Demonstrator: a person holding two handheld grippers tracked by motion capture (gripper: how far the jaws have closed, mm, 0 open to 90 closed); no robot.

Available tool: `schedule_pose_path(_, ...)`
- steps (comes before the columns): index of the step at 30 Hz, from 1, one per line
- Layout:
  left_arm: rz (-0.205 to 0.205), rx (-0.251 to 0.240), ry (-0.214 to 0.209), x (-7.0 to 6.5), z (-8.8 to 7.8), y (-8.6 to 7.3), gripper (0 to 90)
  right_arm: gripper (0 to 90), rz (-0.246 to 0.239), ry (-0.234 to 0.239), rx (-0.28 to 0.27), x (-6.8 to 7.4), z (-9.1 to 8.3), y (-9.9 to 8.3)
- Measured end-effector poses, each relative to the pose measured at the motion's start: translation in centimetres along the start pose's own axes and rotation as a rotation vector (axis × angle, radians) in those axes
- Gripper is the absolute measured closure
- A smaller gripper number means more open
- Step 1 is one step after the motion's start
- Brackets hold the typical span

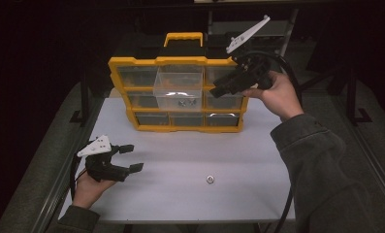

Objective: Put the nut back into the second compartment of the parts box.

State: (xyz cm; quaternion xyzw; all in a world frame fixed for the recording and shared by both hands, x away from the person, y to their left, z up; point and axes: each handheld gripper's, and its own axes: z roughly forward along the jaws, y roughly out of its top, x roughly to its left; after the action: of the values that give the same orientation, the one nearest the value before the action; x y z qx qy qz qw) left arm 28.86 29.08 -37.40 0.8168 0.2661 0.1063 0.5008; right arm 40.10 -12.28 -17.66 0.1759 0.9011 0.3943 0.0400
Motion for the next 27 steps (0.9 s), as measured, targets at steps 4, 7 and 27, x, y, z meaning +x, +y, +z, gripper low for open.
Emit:
schedule_pose_path(4,0.000,-0.006,0.004,-0.1,0.1,0.0,21.1,56.5,0.018,0.003,0.000,-0.1,0.4,-1.1)
schedule_pose_path(7,0.005,-0.003,0.004,-0.1,0.1,0.0,21.1,55.8,0.027,0.004,0.003,-0.1,0.7,-1.8)
schedule_pose_path(27,0.010,0.006,0.003,-0.1,0.3,-0.1,20.6,51.3,0.100,0.005,0.000,-0.2,2.7,-6.8)
